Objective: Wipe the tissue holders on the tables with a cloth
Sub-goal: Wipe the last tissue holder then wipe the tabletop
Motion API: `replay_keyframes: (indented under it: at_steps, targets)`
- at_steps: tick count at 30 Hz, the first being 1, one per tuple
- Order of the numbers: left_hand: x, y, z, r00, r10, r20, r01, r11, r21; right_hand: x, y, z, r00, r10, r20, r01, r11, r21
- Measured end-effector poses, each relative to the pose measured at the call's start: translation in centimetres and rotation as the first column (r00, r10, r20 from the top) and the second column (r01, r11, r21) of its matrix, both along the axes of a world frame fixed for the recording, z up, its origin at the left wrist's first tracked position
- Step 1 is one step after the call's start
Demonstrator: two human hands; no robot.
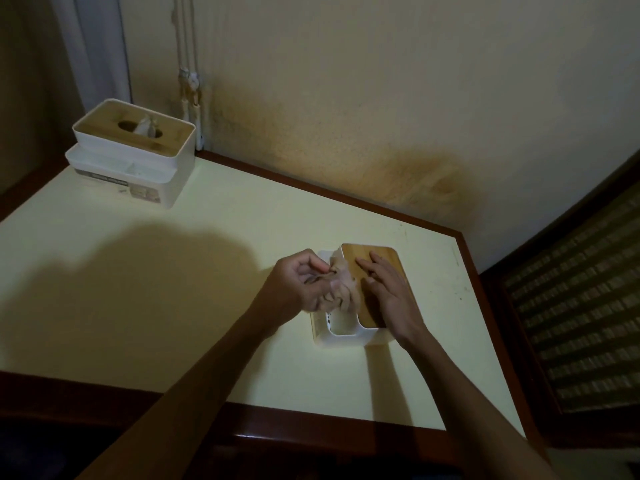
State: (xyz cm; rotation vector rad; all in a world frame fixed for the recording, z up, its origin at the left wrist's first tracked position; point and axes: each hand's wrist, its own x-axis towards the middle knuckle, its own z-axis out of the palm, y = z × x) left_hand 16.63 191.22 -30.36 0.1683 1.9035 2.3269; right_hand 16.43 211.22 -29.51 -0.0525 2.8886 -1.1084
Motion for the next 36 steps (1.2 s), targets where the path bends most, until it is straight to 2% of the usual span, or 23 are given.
replay_keyframes:
  at_steps: [5, 7, 10, 15, 21, 25, 31, 36]
  targets:
    - [1.0, 0.2, 0.2, 0.999, -0.025, 0.044, 0.024, 0.999, 0.027, 0.2, -0.4, 0.5, 1.0, -0.011, -0.003, 0.011, 1.0, -0.001]
    - [1.2, 0.3, -0.3, 0.999, 0.023, 0.022, -0.021, 0.997, -0.068, 0.4, -0.5, 0.7, 1.0, -0.013, -0.01, 0.013, 1.0, -0.013]
    - [1.2, 0.7, -0.9, 0.991, 0.095, -0.098, -0.119, 0.951, -0.287, 0.4, -0.5, 0.8, 1.0, -0.016, -0.007, 0.015, 1.0, -0.028]
    - [2.0, 0.9, -0.1, 0.957, 0.088, -0.275, -0.195, 0.899, -0.392, 0.5, -0.9, 0.9, 1.0, -0.006, -0.021, 0.007, 0.999, 0.038]
    - [1.6, 0.3, 0.5, 0.974, 0.073, -0.213, -0.182, 0.811, -0.555, 0.4, -0.7, 0.8, 0.999, 0.013, -0.047, -0.007, 0.993, 0.114]
    - [1.5, 1.0, 0.3, 0.967, -0.049, -0.25, -0.109, 0.809, -0.578, 0.5, -0.6, 0.6, 0.999, 0.02, -0.048, -0.012, 0.988, 0.155]
    - [2.7, 1.6, -1.8, 0.933, -0.157, -0.324, -0.092, 0.766, -0.636, 0.4, -0.6, 0.7, 0.999, 0.015, -0.048, -0.007, 0.987, 0.163]
    - [2.7, 2.3, -2.6, 0.898, -0.141, -0.416, -0.175, 0.753, -0.634, 0.5, -0.8, 0.6, 0.999, 0.018, -0.047, -0.01, 0.985, 0.175]
